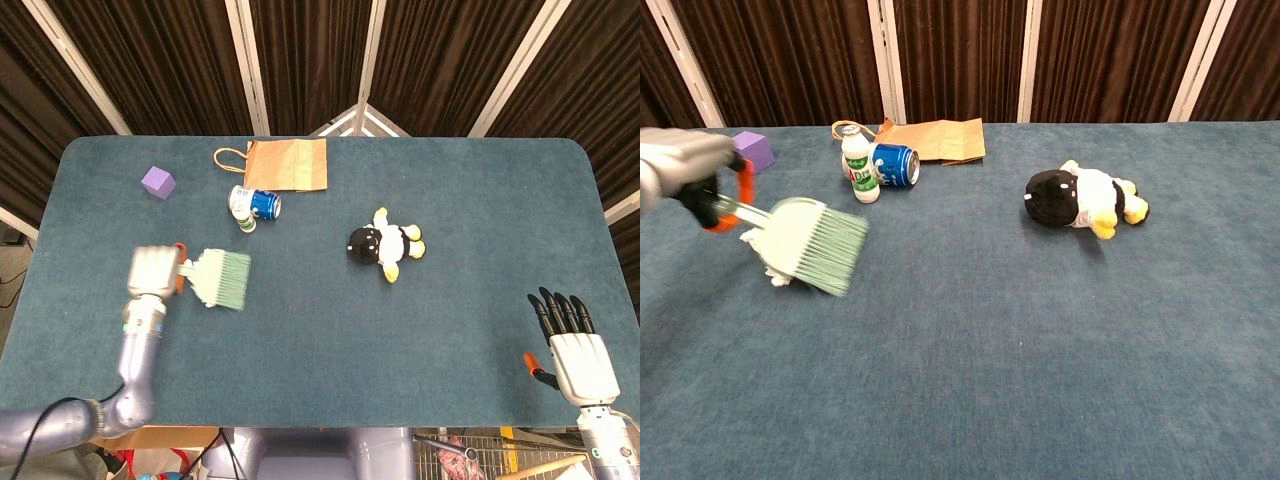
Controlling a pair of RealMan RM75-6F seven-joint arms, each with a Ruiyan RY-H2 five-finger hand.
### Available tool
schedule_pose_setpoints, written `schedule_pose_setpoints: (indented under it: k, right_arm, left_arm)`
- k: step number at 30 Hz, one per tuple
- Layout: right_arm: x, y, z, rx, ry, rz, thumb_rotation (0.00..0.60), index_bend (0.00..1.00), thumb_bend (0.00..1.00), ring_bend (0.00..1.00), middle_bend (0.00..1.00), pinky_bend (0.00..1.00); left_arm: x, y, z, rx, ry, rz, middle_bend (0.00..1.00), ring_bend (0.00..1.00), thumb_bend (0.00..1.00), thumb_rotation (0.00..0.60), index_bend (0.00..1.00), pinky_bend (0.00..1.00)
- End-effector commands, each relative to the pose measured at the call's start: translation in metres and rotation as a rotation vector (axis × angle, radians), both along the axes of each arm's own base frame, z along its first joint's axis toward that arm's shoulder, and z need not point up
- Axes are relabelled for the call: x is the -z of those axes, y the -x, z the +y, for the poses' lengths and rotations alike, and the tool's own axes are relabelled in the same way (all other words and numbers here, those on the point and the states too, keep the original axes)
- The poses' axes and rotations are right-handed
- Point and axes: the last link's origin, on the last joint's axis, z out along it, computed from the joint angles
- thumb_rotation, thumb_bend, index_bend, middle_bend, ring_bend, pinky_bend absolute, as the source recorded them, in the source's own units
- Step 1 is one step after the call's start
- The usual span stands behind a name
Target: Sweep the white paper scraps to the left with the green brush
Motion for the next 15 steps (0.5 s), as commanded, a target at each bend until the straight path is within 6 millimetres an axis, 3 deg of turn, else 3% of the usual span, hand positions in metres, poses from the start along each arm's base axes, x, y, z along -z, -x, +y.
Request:
schedule_pose_setpoints:
  k: [1,8,10,15]
  right_arm:
    - [0.000,0.000,0.000,0.002,0.000,0.001,0.600,0.00,0.32,0.00,0.00,0.01]
    - [0.001,0.000,0.000,0.004,-0.005,0.009,0.600,0.00,0.32,0.00,0.00,0.01]
    - [0.002,-0.001,-0.001,0.000,-0.008,0.013,0.600,0.00,0.32,0.00,0.00,0.01]
    - [0.004,-0.002,-0.001,0.001,-0.010,0.014,0.600,0.00,0.32,0.00,0.00,0.01]
  left_arm:
    - [-0.046,0.043,0.000,-0.060,-0.080,0.045,1.00,1.00,0.74,0.600,0.78,1.00]
    - [-0.109,0.077,0.006,-0.102,-0.192,0.058,1.00,1.00,0.74,0.600,0.78,1.00]
    - [-0.132,0.069,0.010,-0.069,-0.252,-0.008,1.00,1.00,0.74,0.600,0.78,1.00]
    - [-0.131,0.052,0.008,-0.018,-0.228,-0.069,1.00,1.00,0.74,0.600,0.78,1.00]
